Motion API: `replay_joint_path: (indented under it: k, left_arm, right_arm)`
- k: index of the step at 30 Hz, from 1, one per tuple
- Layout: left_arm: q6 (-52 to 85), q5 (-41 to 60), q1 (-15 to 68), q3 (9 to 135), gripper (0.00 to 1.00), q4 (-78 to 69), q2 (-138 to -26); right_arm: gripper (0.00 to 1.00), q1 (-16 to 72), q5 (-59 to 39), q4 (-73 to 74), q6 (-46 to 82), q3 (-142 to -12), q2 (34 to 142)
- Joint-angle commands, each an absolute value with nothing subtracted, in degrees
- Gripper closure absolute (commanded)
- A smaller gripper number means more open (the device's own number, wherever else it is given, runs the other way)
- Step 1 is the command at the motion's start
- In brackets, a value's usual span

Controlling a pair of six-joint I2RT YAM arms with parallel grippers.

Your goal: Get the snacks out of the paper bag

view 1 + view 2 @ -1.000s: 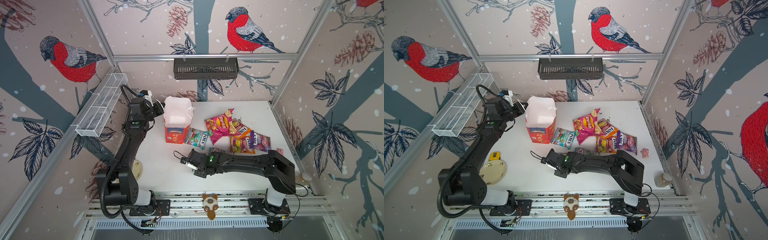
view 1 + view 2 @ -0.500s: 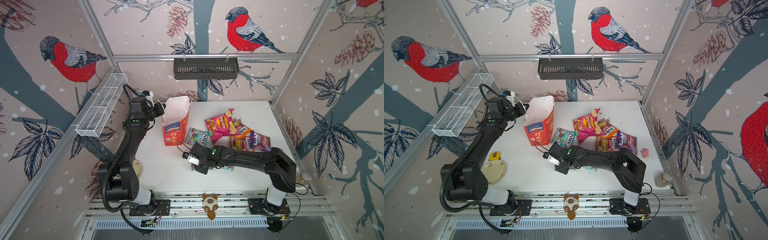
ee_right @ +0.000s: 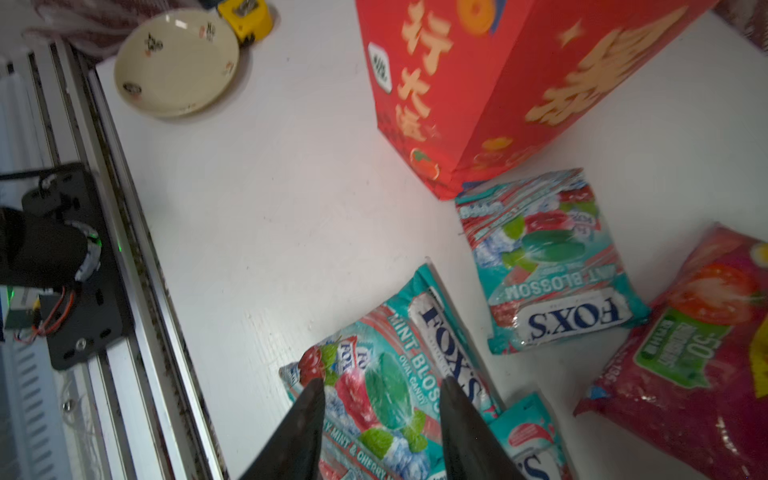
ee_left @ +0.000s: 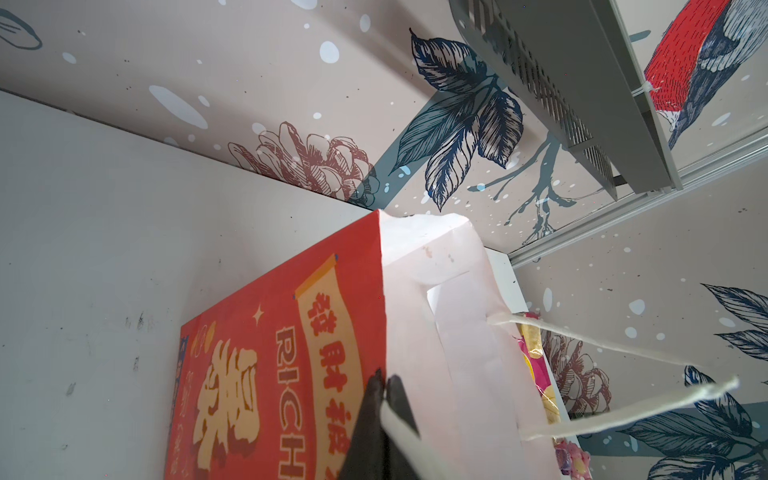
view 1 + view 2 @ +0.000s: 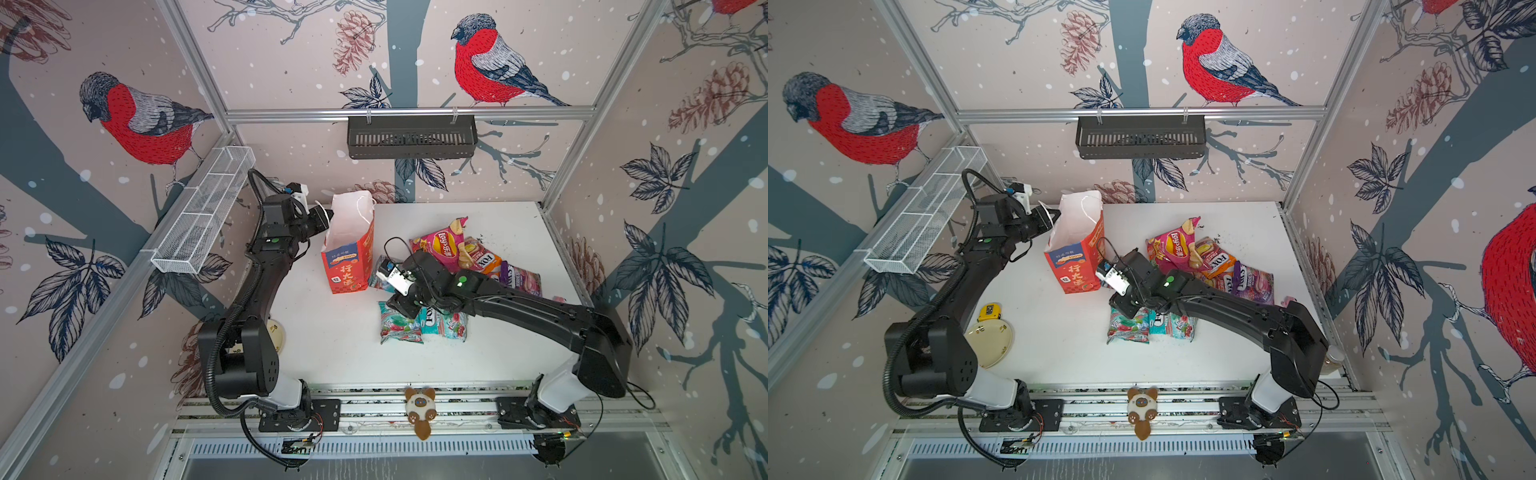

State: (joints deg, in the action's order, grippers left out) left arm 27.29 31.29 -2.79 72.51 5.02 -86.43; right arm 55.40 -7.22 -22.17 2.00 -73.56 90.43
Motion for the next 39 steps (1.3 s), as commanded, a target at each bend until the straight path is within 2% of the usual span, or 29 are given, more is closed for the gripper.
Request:
replay_joint_path:
  k: [1,10,13,15,22,24,29,31,35,39]
  left_arm:
    - [21.96,30.32,-2.99,74.71,1.0,9.97,-86.88]
    - [11.63,26.73,-3.01,79.41,1.0,20.26,-87.0]
    - [7.99,24.85,-3.07,81.34,1.0,23.92,-87.58]
    - [6.31,23.72,-3.06,82.3,1.0,25.56,-87.85]
    - [1.64,24.17,-2.92,84.08,0.94,27.65,-87.71]
    - [0.68,24.21,-2.93,84.46,0.9,28.46,-87.64]
    - [-0.17,23.87,-2.81,84.37,0.91,28.61,-87.19]
    - [-0.09,24.43,-2.79,84.3,0.92,28.61,-87.19]
    - [-0.55,24.13,-2.56,84.33,0.91,28.64,-86.85]
    - [-1.38,23.55,-2.13,84.74,0.91,29.4,-86.82]
  right_arm:
    - [0.53,54.05,-8.42,-15.32,6.06,-74.27,89.09]
    - [0.52,52.55,-7.27,-10.66,7.31,-73.33,88.85]
    - [0.5,51.32,-9.13,-5.93,11.22,-74.61,88.9]
    - [0.53,50.38,-11.67,-3.01,13.66,-76.68,89.48]
    - [0.6,47.31,-24.9,-0.81,22.5,-93.07,99.06]
    - [0.61,47.28,-27.24,-1.1,23.83,-97.8,102.27]
    - [0.67,46.8,-33.04,-1.49,29.51,-109.49,111.32]
    - [0.66,46.95,-35.02,-1.46,30.85,-112.77,114.35]
    - [0.58,47.28,-34.94,0.78,32.41,-114.49,116.54]
    - [0.59,47.46,-35.31,0.18,32.86,-118.33,119.14]
